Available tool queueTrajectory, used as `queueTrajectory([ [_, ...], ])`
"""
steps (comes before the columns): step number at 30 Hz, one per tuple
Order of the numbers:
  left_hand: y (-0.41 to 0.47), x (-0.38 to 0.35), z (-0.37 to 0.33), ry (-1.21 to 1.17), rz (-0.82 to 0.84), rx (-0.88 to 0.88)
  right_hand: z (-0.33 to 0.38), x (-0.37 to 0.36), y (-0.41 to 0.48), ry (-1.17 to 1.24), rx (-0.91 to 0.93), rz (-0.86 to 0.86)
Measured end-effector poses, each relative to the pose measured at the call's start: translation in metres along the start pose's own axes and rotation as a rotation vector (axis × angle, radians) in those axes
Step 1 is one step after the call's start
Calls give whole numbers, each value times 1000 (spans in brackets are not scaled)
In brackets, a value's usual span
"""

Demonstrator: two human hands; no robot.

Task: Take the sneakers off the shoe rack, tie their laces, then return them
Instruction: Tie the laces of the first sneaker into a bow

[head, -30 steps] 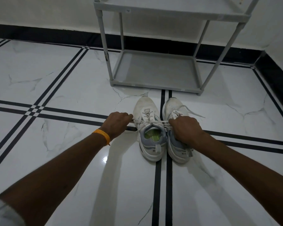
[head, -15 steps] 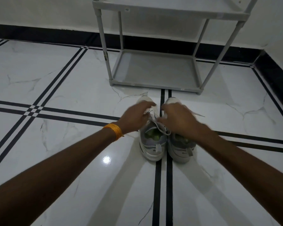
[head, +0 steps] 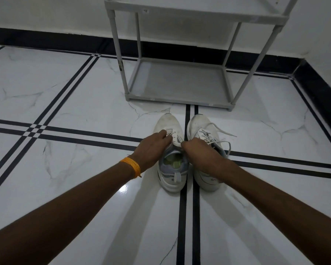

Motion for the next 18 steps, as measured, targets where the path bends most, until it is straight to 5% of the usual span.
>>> queueTrajectory([
  [8, -6, 2, 11, 184, -80, -170, -1, -3, -3, 51, -78, -69],
  [18, -10, -8, 17, -86, 92, -97, 6, -14, 0, 0, -58, -122],
])
Point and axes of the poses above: each hand's wrist, its own y-axis towards the middle knuckle, its own x-axis out of the back of the hand, z = x × y, the point moved 7 cm from there along y, towards the middle knuckle
